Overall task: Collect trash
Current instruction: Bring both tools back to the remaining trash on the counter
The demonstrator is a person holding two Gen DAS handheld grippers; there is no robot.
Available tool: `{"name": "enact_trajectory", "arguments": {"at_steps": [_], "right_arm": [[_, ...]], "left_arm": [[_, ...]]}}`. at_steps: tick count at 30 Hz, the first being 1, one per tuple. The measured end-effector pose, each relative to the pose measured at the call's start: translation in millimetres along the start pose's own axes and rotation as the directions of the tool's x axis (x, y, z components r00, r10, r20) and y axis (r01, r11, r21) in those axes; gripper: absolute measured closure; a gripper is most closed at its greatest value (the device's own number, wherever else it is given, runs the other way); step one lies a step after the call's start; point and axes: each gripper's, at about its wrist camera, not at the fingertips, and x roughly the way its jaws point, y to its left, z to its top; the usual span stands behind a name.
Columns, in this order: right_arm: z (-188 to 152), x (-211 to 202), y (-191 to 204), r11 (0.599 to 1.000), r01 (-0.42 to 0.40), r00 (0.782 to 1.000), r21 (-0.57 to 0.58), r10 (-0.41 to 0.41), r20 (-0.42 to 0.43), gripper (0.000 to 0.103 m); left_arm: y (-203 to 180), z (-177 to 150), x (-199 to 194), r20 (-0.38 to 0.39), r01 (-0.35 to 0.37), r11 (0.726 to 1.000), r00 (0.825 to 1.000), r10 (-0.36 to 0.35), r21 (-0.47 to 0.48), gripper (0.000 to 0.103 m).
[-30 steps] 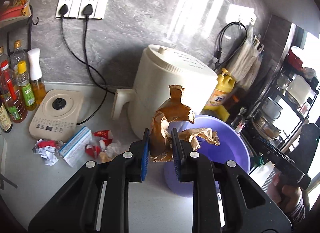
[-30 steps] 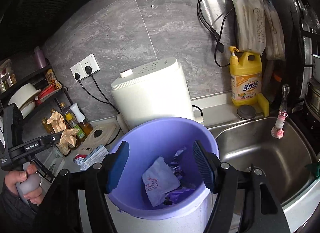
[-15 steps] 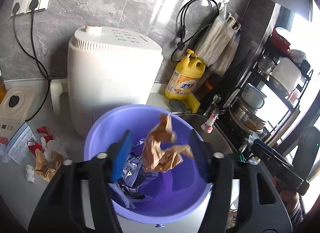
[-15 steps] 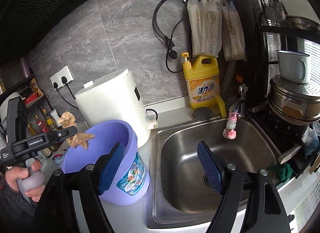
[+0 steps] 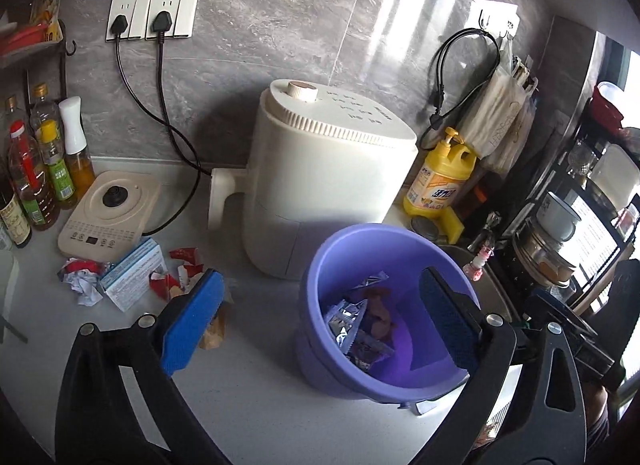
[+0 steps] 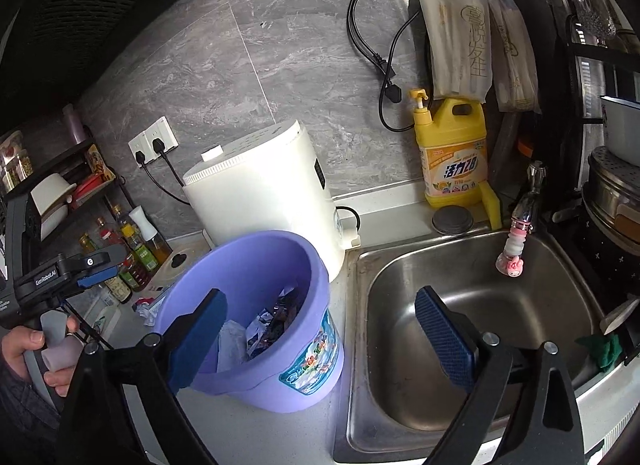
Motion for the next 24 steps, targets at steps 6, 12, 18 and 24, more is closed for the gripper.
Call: {"name": "enact_trajectory", "arguments": {"at_steps": [6, 12, 18, 24], "right_arm": [[-3, 12, 39, 0.998, 0.009, 1.0, 0.069, -0.009, 0.002, 0.007], [-14, 14, 94, 0.994, 0.04, 0.999, 0.103, -0.04, -0.004, 0.007], [-27, 32, 142, 0.991, 0.068, 0.996, 0.117, -0.06, -0.07, 0.008], [-40, 49, 188, 0.997, 0.066, 0.994, 0.047, -0.062, -0.092, 0.008]], "left_arm": [[50, 2, -22, 0.009, -0.037, 0.999, 0.999, 0.037, -0.003, 0.006], [107, -4, -38, -0.014, -0.052, 0.998, 0.999, 0.051, -0.026, 0.006], [154, -14, -40, -0.053, -0.056, 0.998, 0.997, 0.054, -0.042, 0.006], [187, -25, -39, -0.092, -0.047, 0.998, 0.995, 0.043, -0.045, 0.006]]}}
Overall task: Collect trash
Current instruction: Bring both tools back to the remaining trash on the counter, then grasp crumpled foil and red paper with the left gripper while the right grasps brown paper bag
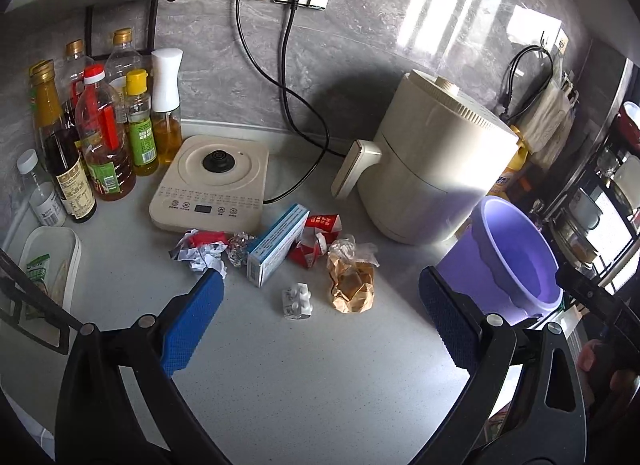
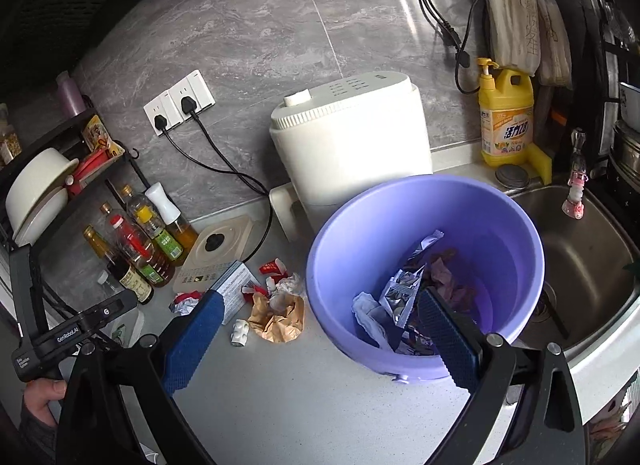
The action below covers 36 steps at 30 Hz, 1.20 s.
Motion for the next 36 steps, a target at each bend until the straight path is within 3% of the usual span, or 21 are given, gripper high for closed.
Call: {"name": "enact_trajectory", "arguments": {"at_steps": [6, 13, 24, 28, 32, 36], "right_arm": [[-14, 20, 36, 0.999, 0.003, 0.999, -0.046, -0.005, -0.038, 0.008], [-42, 51, 79, 0.984, 0.024, 0.996, -0.176, -0.039, -0.082, 0.008], [-77, 82, 115, 0.989, 0.05, 0.991, -0.136, -0.067, -0.118, 0.008], [-78, 90, 118, 0.991, 0.076, 0.988, -0.106, -0.09, -0.127, 0.008], [-79, 94, 119, 0.99, 0.105, 0.986, -0.097, -0.117, -0.123, 0.008], [-78, 105, 116, 0.989, 0.123, 0.983, -0.078, -0.132, -0.131, 0.011]], "left_arm": [[27, -7, 3, -0.029, -0.011, 1.0, 1.0, 0.012, 0.024, 0.006], [55, -11, 9, -0.059, 0.007, 0.998, 0.998, -0.003, 0.061, 0.006], [82, -8, 31, -0.091, 0.054, 0.99, 0.995, -0.042, 0.127, 0.007], [100, 1, 47, -0.097, 0.034, 0.997, 0.995, -0.028, 0.071, 0.019], [107, 11, 62, -0.078, -0.006, 0.997, 0.997, 0.012, 0.076, 0.025], [111, 17, 87, -0.11, 0.005, 0.997, 0.994, 0.003, 0.076, 0.031]]}}
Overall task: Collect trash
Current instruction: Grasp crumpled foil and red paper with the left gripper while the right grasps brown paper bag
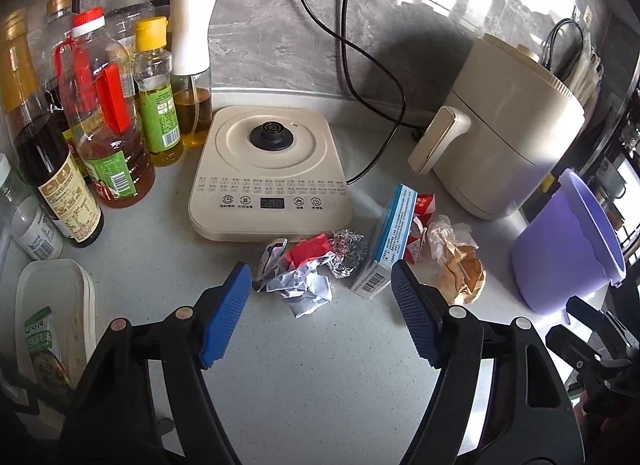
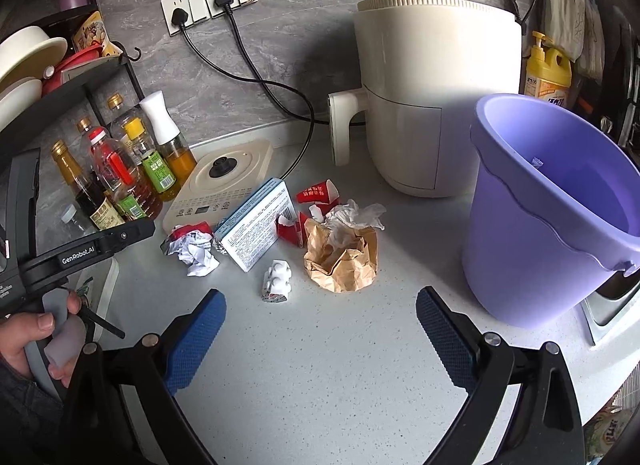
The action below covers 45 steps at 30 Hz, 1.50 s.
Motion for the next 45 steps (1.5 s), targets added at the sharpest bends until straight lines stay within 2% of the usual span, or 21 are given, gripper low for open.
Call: {"name": "enact_trajectory", "arguments": {"at_steps": [4, 8, 14, 16, 17, 19, 20, 21, 24, 26, 28, 29, 31, 34, 39, 45], "right_arm": [[8, 23, -1, 1.0, 0.0, 0.999, 0.009, 0.0, -0.044, 0.016], [22, 46, -3, 1.0, -0.007, 0.996, 0.019, 0.008, -0.084, 0.016], [35, 92, -9, 0.999, 0.029, 0.983, 0.021, -0.024, -0.183, 0.008], [35, 106, -11, 0.999, 0.031, 0.977, 0.025, -0.025, -0.211, 0.008], [34, 113, -11, 0.999, 0.032, 0.974, 0.018, -0.028, -0.226, 0.008], [33, 125, -11, 0.999, 0.038, 0.97, 0.011, -0.034, -0.24, 0.008], [33, 130, -13, 0.999, 0.032, 0.97, 0.018, -0.026, -0.243, 0.008], [32, 136, -14, 0.999, 0.026, 0.968, 0.025, -0.019, -0.25, 0.008], [28, 150, -17, 0.998, 0.056, 0.957, 0.027, -0.046, -0.286, 0.008], [26, 153, -18, 0.997, 0.074, 0.952, 0.025, -0.063, -0.3, 0.018], [25, 154, -19, 0.999, 0.044, 0.945, 0.024, -0.034, -0.324, 0.045], [25, 152, -18, 0.999, 0.037, 0.945, 0.018, -0.029, -0.327, 0.05], [25, 146, -18, 1.0, 0.023, 0.947, 0.009, -0.019, -0.32, 0.068], [23, 133, -17, 1.0, -0.005, 0.956, 0.008, 0.007, -0.293, 0.074], [23, 114, -18, 0.999, -0.026, 0.965, 0.024, 0.031, -0.26, 0.076], [41, 84, 2, 0.994, -0.102, 0.975, -0.047, 0.09, -0.203, 0.076]], "left_arm": [[6, 4, 20, 0.001, -0.019, 1.0, 1.0, 0.019, 0.004, 0.031], [15, 8, 41, -0.006, -0.002, 1.0, 1.0, 0.001, -0.011, 0.031], [18, 4, 67, -0.057, 0.013, 1.0, 0.998, -0.014, -0.026, 0.031], [20, 0, 72, -0.076, 0.013, 1.0, 0.997, -0.015, -0.027, 0.031], [22, -2, 73, -0.078, 0.016, 0.999, 0.997, -0.019, -0.035, 0.032], [24, -5, 73, -0.084, 0.03, 0.999, 0.996, -0.034, -0.044, 0.05], [23, -6, 74, -0.089, 0.026, 0.999, 0.996, -0.03, -0.04, 0.054], [23, -6, 73, -0.093, 0.022, 0.999, 0.995, -0.025, -0.034, 0.062], [23, -6, 62, -0.073, 0.016, 1.0, 0.997, -0.018, -0.027, 0.067], [21, -6, 52, -0.052, 0.016, 1.0, 0.999, -0.016, -0.016, 0.068], [20, -8, 43, -0.037, 0.013, 1.0, 0.999, -0.014, -0.014, 0.068], [19, -9, 38, -0.031, 0.01, 1.0, 0.999, -0.011, -0.016, 0.068], [18, -12, 30, -0.022, 0.001, 1.0, 1.0, -0.001, -0.023, 0.068], [14, -15, 17, -0.009, -0.022, 0.999, 1.0, 0.022, -0.029, 0.068], [11, -20, -11, 0.045, -0.044, 0.997, 0.998, 0.047, -0.063, 0.068], [3, -32, -36, 0.083, -0.047, 0.994, 0.995, 0.055, -0.094, 0.068]]}}
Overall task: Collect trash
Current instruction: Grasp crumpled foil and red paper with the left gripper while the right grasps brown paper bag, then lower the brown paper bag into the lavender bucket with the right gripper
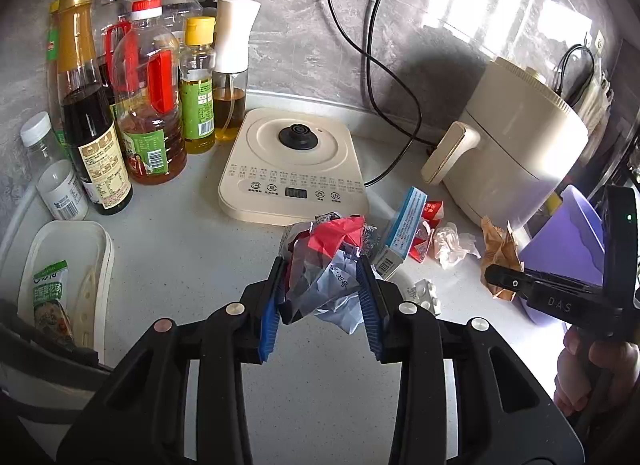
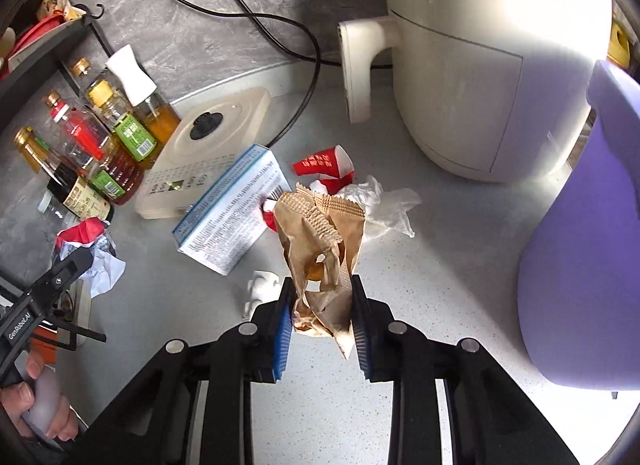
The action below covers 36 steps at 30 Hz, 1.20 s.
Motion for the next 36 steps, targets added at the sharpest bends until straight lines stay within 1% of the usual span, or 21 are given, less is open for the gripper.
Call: {"name": "enact_trajectory", "arguments": {"at_steps": [8, 13, 17, 23, 29, 32, 36], "right_arm": [[2, -33, 25, 0.988, -0.102, 0.994, -0.118, 0.105, 0.016, 0.076], [8, -59, 22, 0.977, -0.14, 0.988, -0.162, 0.148, 0.039, 0.076], [16, -86, 12, 0.97, -0.167, 0.98, -0.178, 0.182, 0.077, 0.075], [28, -130, -20, 0.969, -0.152, 0.965, -0.196, 0.188, 0.182, 0.073], [36, -146, -65, 0.975, -0.139, 0.961, -0.173, 0.175, 0.213, 0.072], [38, -151, -87, 0.98, -0.116, 0.959, -0.159, 0.152, 0.24, 0.072], [40, -155, -114, 0.983, -0.115, 0.959, -0.145, 0.148, 0.243, 0.072]], "left_arm": [[-17, -8, -23, 0.037, -0.022, 0.999, 0.999, 0.024, -0.049, 0.068], [-35, -8, -36, 0.063, -0.026, 0.997, 0.998, 0.031, -0.067, 0.068], [-58, -2, -44, 0.091, -0.019, 0.998, 0.996, 0.025, -0.059, 0.068], [-99, 5, -52, 0.139, 0.015, 0.999, 0.99, -0.008, -0.047, 0.067], [-141, 4, -48, 0.142, 0.027, 0.999, 0.99, -0.024, -0.02, 0.067], [-159, 2, -46, 0.141, 0.029, 0.999, 0.99, -0.026, -0.014, 0.067], [-180, -1, -44, 0.151, 0.034, 0.999, 0.988, -0.031, -0.016, 0.067]]}}
